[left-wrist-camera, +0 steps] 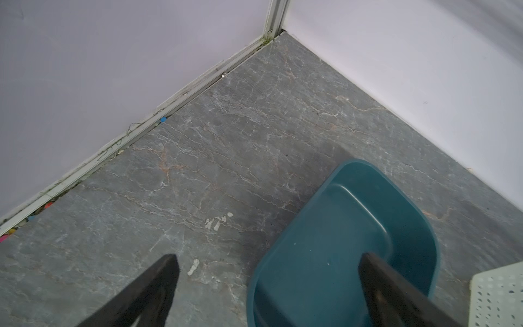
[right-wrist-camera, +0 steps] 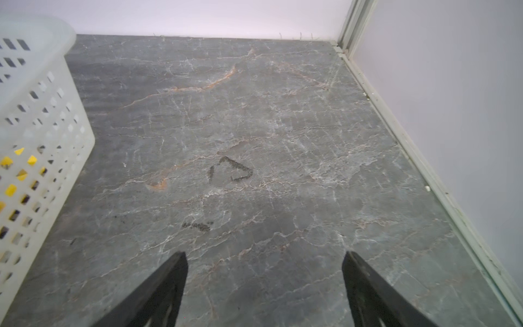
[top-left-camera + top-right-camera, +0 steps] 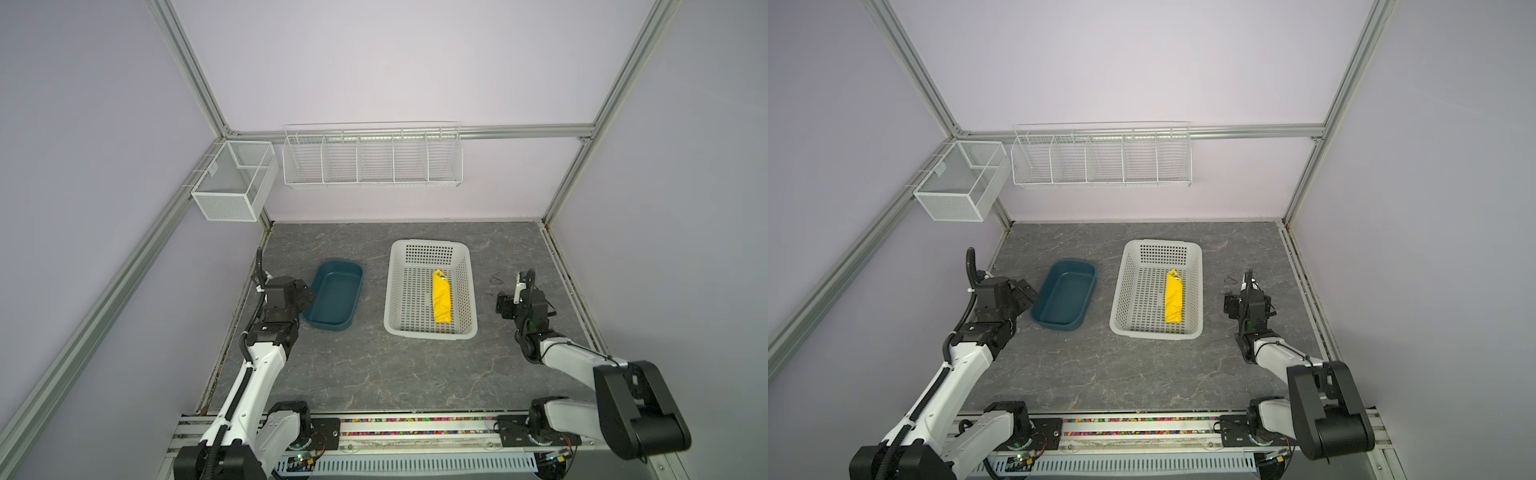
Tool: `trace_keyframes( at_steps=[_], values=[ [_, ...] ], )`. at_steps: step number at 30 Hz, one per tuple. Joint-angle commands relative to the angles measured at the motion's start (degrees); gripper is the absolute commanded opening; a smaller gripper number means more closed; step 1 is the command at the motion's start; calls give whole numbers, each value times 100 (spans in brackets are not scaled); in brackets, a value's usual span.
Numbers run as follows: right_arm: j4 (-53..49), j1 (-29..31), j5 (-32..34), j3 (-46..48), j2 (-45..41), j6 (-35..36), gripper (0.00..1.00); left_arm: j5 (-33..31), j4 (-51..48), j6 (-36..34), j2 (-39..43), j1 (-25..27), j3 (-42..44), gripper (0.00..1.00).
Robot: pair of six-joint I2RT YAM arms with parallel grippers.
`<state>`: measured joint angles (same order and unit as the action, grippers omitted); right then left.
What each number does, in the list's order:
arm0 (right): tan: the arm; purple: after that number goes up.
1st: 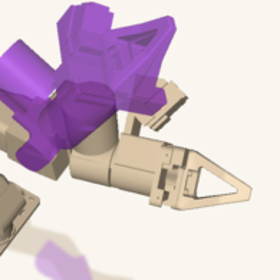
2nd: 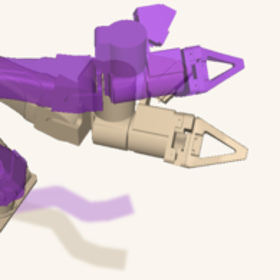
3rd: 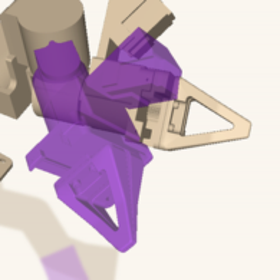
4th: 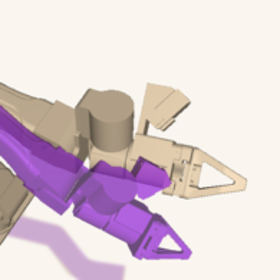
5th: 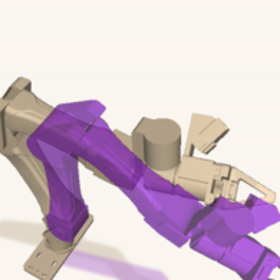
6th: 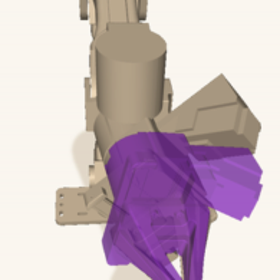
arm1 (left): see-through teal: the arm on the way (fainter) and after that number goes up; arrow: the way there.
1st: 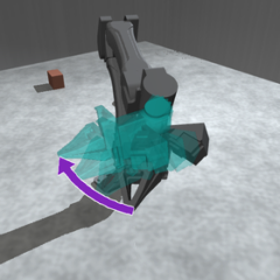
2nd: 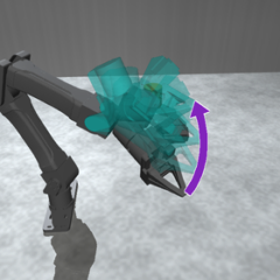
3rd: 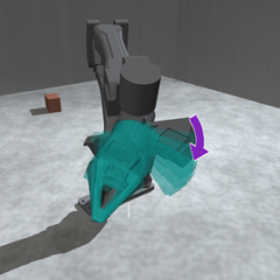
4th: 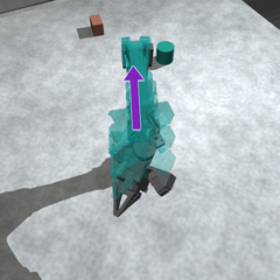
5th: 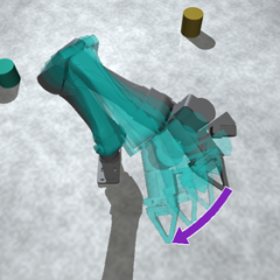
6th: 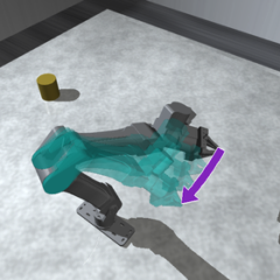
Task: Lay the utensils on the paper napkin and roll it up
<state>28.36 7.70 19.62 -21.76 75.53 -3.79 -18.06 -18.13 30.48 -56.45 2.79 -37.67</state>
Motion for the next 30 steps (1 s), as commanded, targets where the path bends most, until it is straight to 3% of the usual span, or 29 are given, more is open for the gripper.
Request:
trace_keyframes(
  at_steps=[1,2,5,10,12,14,17,22,25,30],
  values=[
    [514,-21,1,-268,197,219,89,-202,231,-324,-44,-14,155,100],
    [446,-23,-31,-299,191,295,89,-261,343,-412,-23,-13,209,100],
    [1736,-38,-168,169,295,956,89,-501,735,-555,39,-13,424,100],
    [3989,-569,-293,637,1557,473,89,-348,1572,-297,-109,-10,850,100],
    [2464,-574,-589,279,1048,445,89,-188,1712,-318,-206,-6,871,100],
    [2765,-573,-393,137,1393,462,89,-358,1925,-248,-290,-7,916,100],
    [2282,-577,-366,65,1207,369,89,-461,2455,-270,-460,-7,983,100],
    [2419,-585,-348,99,1242,396,89,399,2813,-1574,-846,16,703,100],
    [2363,-577,-360,93,1212,388,89,52,2987,-1762,-902,20,700,99],
    [2411,-579,-349,102,1239,391,89,374,4666,-2320,-1685,20,1037,99]
  ],
)
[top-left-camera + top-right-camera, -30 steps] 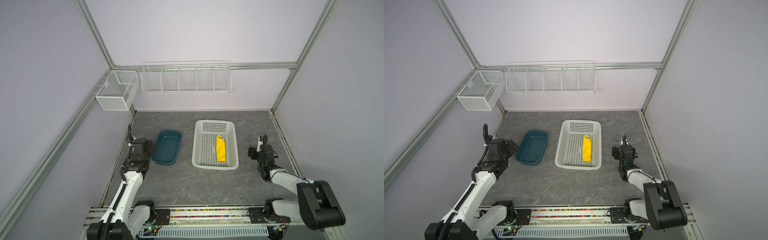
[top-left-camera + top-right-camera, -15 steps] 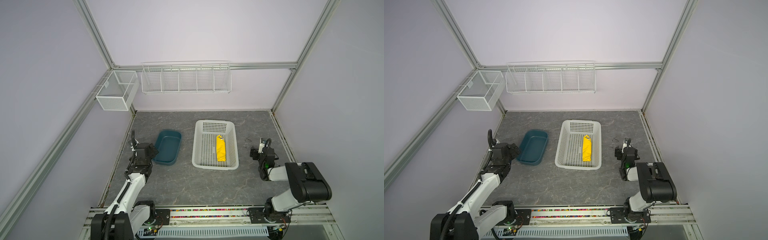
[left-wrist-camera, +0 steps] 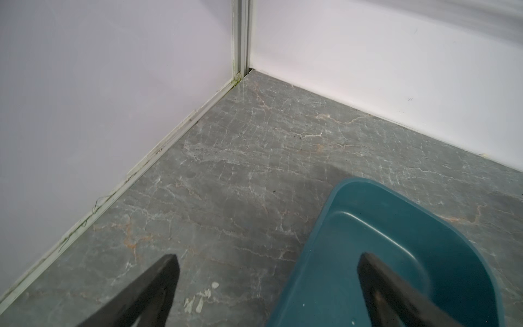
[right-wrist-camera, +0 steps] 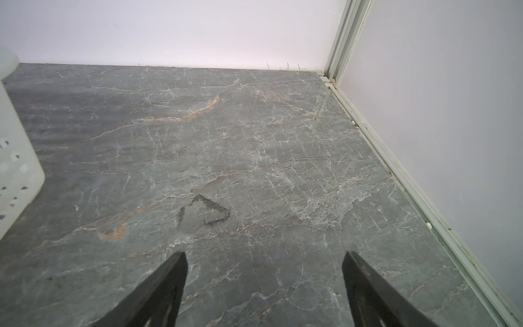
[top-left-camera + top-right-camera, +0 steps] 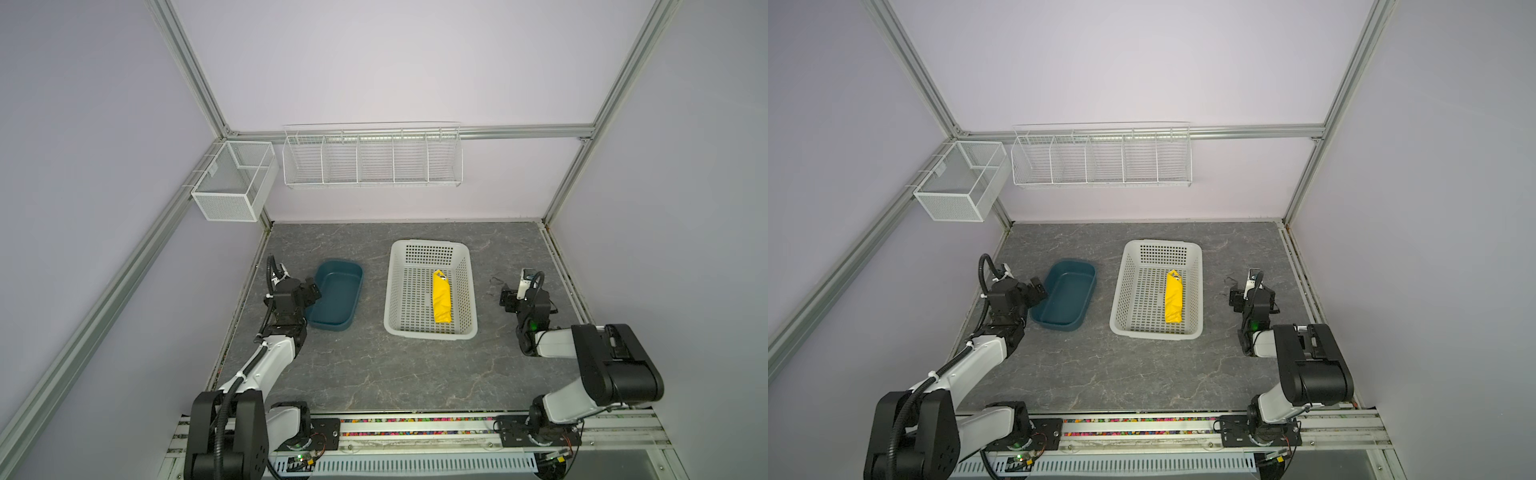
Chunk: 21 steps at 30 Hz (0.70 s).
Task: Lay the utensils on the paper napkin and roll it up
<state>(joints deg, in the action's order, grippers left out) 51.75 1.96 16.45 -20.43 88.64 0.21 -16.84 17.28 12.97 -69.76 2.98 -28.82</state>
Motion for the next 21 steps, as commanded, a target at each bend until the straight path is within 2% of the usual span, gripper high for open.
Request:
trace_keyframes(
  at_steps=[1,3,5,8,9,11,12,13,16,19,21],
  values=[
    [66,-8,-29,-36,-73,-12,89,468,1032,-892,-554,33,43,99],
    [75,-5,-24,-33,-75,-2,89,560,1194,-1126,-891,53,-21,99],
    [81,-1,-29,-32,-72,-3,89,423,2164,-1252,-1160,53,281,99],
    [80,2,-27,-34,-69,-2,89,-98,2627,-875,-1287,8,513,99],
    [73,3,-28,-34,-68,-1,89,43,2882,-854,-1430,-29,647,99],
    [74,1,-27,-32,-69,1,89,420,4339,-1167,-1940,-26,1018,99],
    [74,-2,-25,-33,-70,1,89,544,4363,-1204,-1951,-26,1092,99],
    [81,-1,-21,-32,-69,2,89,439,3820,-1156,-1748,-25,992,99],
    [76,0,-28,-33,-72,-1,89,-256,2963,-768,-1679,-30,560,99],
    [73,2,-27,-40,-75,-3,89,-147,3700,-977,-1906,-17,741,98],
    [76,0,-28,-32,-73,-1,89,-124,3487,-969,-1849,-14,717,99]
  ],
)
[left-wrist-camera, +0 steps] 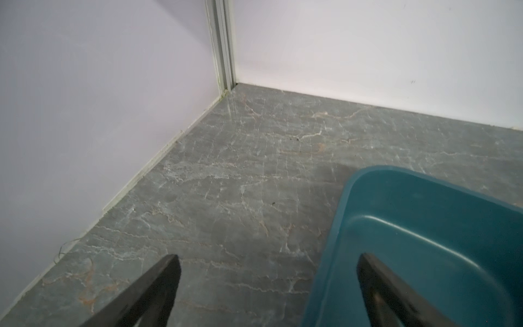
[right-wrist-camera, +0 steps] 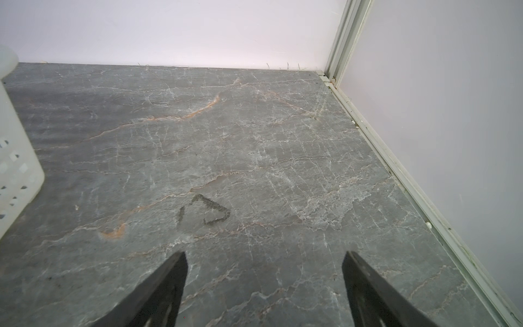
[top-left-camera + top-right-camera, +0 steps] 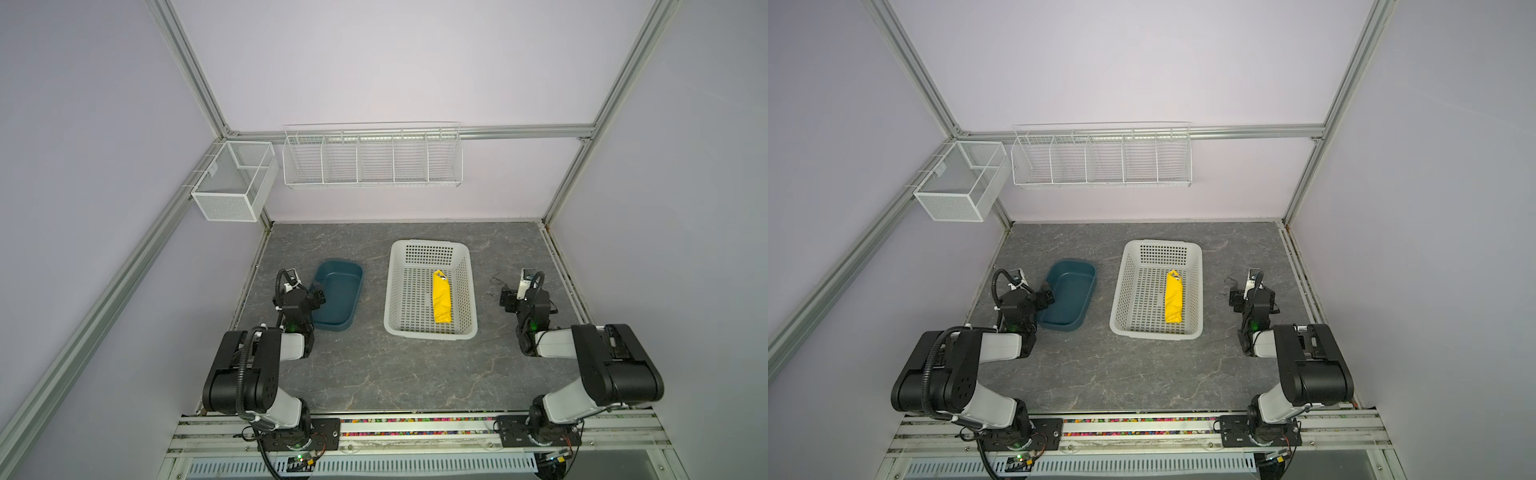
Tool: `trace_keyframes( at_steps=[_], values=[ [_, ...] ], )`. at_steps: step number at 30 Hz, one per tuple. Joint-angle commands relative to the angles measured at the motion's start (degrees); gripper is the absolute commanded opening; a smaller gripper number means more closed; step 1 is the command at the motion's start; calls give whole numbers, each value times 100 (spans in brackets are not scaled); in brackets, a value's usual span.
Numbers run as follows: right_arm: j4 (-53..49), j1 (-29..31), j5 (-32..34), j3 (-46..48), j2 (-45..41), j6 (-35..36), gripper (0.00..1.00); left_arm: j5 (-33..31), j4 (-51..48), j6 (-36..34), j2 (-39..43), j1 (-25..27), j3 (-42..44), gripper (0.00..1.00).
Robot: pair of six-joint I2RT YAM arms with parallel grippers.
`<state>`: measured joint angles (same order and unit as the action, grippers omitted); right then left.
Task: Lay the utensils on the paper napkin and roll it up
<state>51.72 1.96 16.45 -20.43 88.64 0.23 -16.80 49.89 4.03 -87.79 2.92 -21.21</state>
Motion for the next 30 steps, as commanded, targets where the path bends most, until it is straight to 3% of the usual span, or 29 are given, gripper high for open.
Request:
trace_keyframes(
  at_steps=[1,4,7,10,30],
  values=[
    [75,4,-23,-39,-68,-3,89,-125,164,-78,-28,-2,-74,99],
    [75,2,-27,-32,-70,-5,89,43,446,-135,-108,-17,4,99],
    [74,6,-25,-33,-67,-5,89,799,183,-436,-106,-15,-116,99],
    [74,1,-23,-35,-73,-9,89,428,144,-259,-110,-28,-153,99],
    [57,10,-10,-40,-81,4,89,438,161,-263,-108,-27,-143,99]
  ],
)
